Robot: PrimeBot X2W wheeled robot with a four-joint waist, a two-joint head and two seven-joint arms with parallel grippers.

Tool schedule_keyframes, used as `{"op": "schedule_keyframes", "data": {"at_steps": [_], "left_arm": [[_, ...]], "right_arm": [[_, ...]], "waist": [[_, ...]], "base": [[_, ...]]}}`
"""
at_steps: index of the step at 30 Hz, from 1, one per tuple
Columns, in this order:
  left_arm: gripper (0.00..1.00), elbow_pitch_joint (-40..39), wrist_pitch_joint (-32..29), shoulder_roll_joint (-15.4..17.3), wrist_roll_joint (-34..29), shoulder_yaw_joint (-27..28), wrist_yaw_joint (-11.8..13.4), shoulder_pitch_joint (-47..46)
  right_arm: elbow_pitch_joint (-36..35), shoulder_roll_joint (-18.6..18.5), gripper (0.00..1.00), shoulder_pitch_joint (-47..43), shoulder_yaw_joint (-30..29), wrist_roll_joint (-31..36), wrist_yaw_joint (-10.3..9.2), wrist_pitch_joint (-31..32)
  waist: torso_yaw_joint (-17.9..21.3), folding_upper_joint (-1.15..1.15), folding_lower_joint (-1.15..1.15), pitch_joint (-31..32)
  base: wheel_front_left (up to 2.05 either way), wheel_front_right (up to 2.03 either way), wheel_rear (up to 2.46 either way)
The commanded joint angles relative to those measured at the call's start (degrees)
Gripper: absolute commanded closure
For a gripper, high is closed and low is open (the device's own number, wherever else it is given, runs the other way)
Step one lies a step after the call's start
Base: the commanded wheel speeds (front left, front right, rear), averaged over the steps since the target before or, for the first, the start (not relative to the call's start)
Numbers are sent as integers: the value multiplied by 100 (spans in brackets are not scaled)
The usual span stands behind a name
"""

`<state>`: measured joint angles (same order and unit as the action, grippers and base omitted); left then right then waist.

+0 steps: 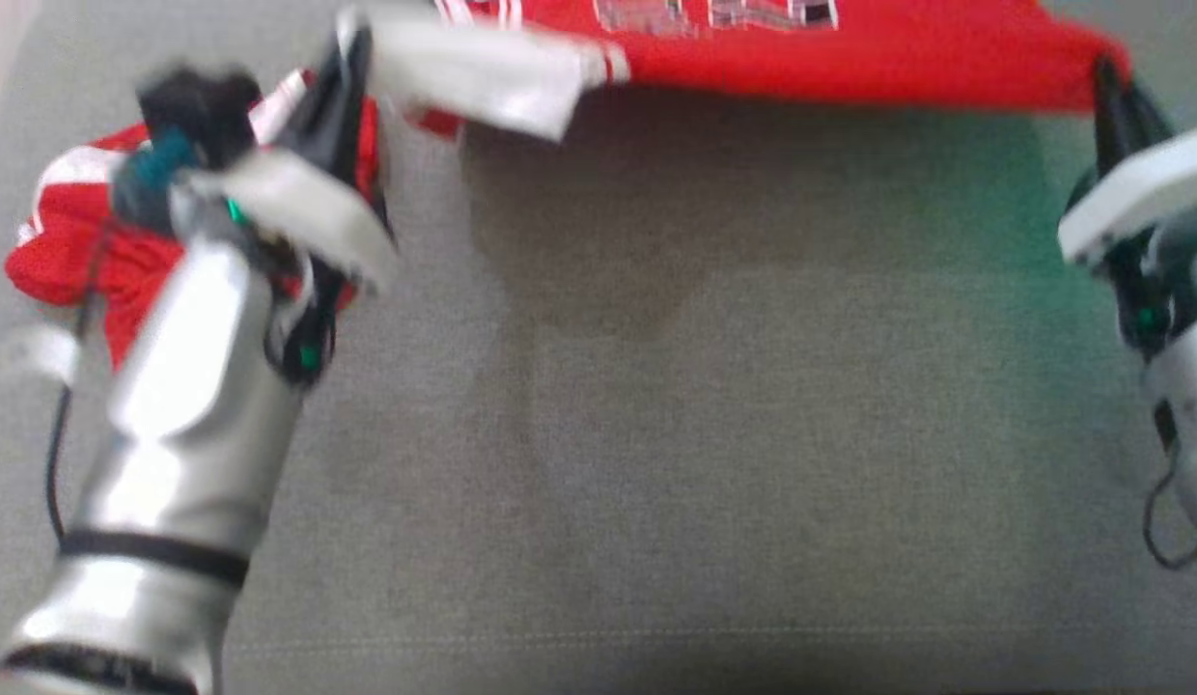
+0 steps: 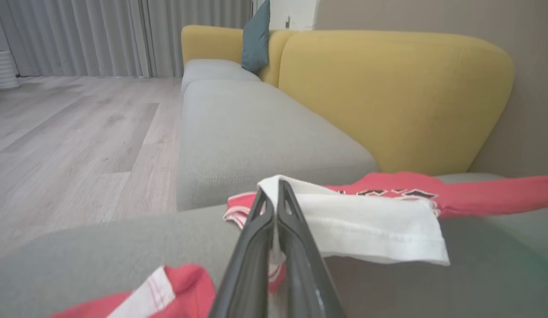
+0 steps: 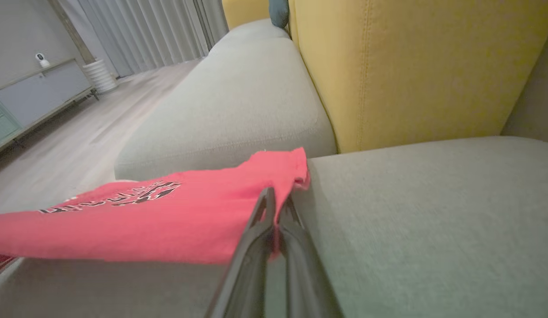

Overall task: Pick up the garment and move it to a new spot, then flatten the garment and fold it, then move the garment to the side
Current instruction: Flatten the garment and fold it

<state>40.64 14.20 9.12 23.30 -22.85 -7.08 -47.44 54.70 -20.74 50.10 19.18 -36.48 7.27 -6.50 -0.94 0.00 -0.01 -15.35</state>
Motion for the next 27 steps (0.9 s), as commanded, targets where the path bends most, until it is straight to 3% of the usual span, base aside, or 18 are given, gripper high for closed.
{"op": "schedule_keyframes", "data": {"at_steps": [1, 12, 21, 27], "left_arm": [[100, -289, -4, 342, 36, 21, -21, 149], [100, -1362, -534, 923, 347, -734, -39, 1795], [100, -2091, -1017, 1184, 885, -908, -40, 2654], [100, -2751, -1483, 1530, 1287, -1111, -40, 3222]], "right_arm": [[-186, -210, 100, -159, 192, -106, 22, 46], [-426, -786, 100, -1008, 1110, -436, 22, 586], [-709, -1109, 100, -1450, 1864, -658, 22, 1089], [-1064, -1385, 100, -1752, 2429, -976, 22, 1572]], "waist": [[-19, 0, 1, 211], [-74, 0, 1, 669], [-30, 0, 1, 1120], [1, 0, 1, 1452]], "base": [[0, 0, 0], [0, 0, 0], [0, 0, 0], [0, 0, 0]]}}
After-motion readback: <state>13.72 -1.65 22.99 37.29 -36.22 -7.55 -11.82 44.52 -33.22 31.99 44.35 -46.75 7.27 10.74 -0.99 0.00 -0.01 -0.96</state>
